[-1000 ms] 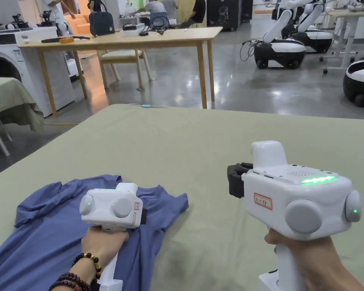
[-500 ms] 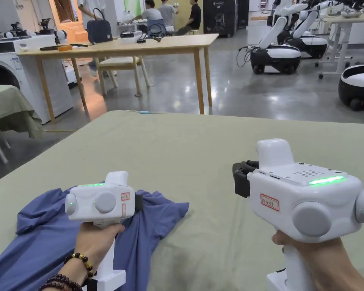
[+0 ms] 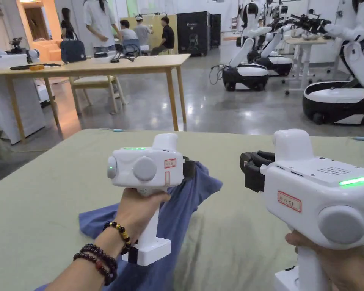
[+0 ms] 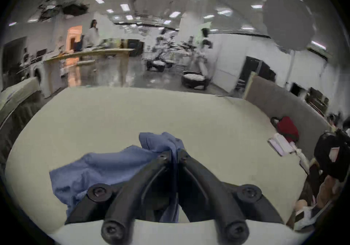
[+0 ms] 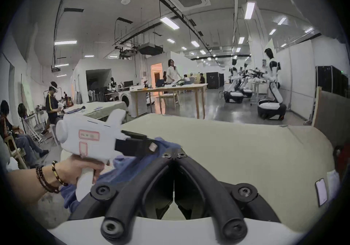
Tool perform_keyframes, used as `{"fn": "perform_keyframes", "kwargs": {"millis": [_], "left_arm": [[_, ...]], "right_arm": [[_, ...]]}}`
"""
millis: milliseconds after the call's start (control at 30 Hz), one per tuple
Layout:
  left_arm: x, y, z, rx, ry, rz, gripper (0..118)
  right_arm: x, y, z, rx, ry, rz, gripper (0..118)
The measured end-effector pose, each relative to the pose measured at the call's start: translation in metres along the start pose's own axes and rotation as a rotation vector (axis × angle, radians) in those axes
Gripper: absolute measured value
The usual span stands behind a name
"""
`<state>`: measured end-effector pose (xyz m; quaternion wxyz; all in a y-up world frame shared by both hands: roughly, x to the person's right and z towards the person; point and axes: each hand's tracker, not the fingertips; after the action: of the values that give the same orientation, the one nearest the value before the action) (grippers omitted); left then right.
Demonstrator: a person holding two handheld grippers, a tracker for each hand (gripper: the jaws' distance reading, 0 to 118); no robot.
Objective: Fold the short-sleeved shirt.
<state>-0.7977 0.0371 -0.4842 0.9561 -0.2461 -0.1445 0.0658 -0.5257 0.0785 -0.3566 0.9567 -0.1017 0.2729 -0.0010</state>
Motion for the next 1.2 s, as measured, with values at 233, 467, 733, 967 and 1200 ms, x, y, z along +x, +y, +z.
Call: {"fn": "perform_keyframes", "kwargs": {"millis": [233,467,733,967,1200], "left_arm": [[0.208,0.007,-0.055,-0.019,-0.314,-0.153,3],[0.353,-0.059,-0.134,-0.224,-0.403,-0.258,3],[0.358,-0.170,-0.175,-0.426,-0.365,-0.214,4],[0.318,-0.107,-0.141,-0.276,-0.394,-0.084,101],[0.189,-0.021,-0.021,-0.018,-0.252,-0.017,69]], "right_arm": [[0.067,0.035,0.096,0.134,-0.146,-0.005,0],[0.137,0.039,0.166,0.188,-0.307,-0.017,0],[0.182,0.007,0.189,0.125,-0.396,-0.066,0],[0.170,-0.002,0.187,0.103,-0.383,-0.061,0],[0.139,-0.004,0.179,0.097,-0.314,-0.042,0]]}}
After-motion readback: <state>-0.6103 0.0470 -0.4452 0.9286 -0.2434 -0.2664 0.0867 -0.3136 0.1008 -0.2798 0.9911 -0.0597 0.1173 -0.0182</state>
